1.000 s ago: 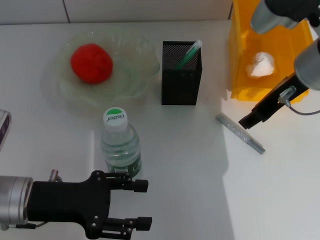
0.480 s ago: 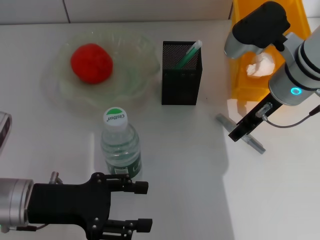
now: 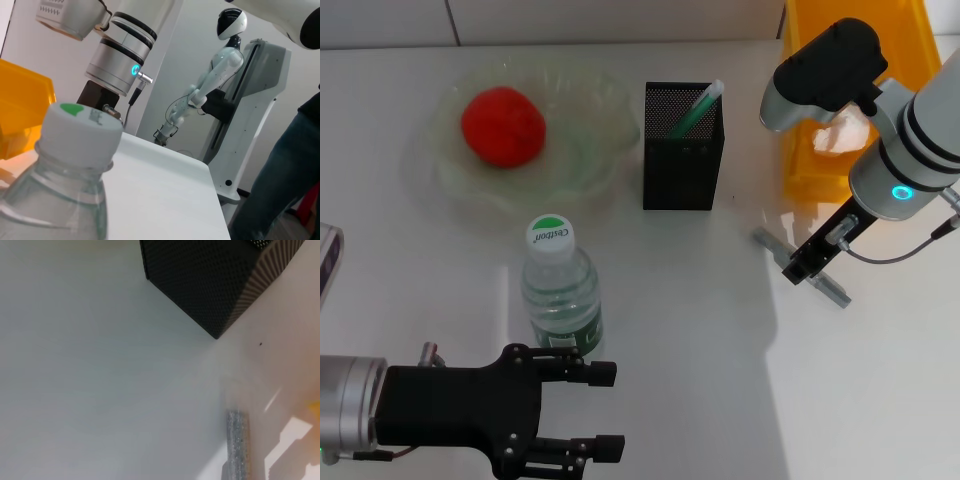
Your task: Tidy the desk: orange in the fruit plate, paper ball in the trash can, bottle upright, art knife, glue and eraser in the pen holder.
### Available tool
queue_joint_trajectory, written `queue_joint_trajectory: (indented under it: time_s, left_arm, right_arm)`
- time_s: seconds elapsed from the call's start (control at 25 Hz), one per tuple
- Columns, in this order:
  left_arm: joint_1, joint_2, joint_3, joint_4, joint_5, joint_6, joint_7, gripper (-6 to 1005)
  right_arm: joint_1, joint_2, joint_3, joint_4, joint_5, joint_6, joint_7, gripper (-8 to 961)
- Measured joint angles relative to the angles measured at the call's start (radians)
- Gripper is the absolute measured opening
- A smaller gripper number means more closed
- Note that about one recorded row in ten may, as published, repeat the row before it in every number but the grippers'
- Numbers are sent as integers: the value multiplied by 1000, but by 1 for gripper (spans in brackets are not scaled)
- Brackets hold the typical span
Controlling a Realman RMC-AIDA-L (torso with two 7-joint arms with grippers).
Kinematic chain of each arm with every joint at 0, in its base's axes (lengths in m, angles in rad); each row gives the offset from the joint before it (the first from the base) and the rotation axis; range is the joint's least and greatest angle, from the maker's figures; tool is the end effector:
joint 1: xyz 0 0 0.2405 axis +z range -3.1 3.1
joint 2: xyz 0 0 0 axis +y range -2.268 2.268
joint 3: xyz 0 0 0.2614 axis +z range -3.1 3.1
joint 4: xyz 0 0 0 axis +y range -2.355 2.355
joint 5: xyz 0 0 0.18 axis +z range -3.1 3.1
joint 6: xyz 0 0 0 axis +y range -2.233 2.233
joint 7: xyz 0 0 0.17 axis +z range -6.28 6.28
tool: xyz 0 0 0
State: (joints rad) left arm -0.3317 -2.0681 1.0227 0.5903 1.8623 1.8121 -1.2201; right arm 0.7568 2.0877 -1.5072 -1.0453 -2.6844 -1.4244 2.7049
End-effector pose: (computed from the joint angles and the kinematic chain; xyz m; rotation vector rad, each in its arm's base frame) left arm -0.2460 0.2063 -0.0532 2.8726 0.5321 0.8347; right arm 0.2156 0.3494 -0.0628 -2.5042 0.9959 -0.7093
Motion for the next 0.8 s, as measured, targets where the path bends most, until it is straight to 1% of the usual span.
queue_joint_trajectory:
  time_s: [0.04, 0.24, 0.68, 0.8]
  left_arm:
    - [-1, 0, 0, 0, 0, 0, 0, 740]
    - [-1, 0, -2, 0, 0, -1, 1, 740]
    - [-1, 0, -3, 0, 0, -3, 2, 740]
    - [-1, 0, -4, 0, 0, -4, 2, 740]
  right_arm:
    - [0, 0, 0, 2, -1, 2, 0, 329]
    - [1, 0, -1, 8, -2, 11, 0, 331]
    - [5, 0, -10, 24, -4, 24, 1, 235]
    - [1, 0, -9, 18, -4, 24, 1, 131]
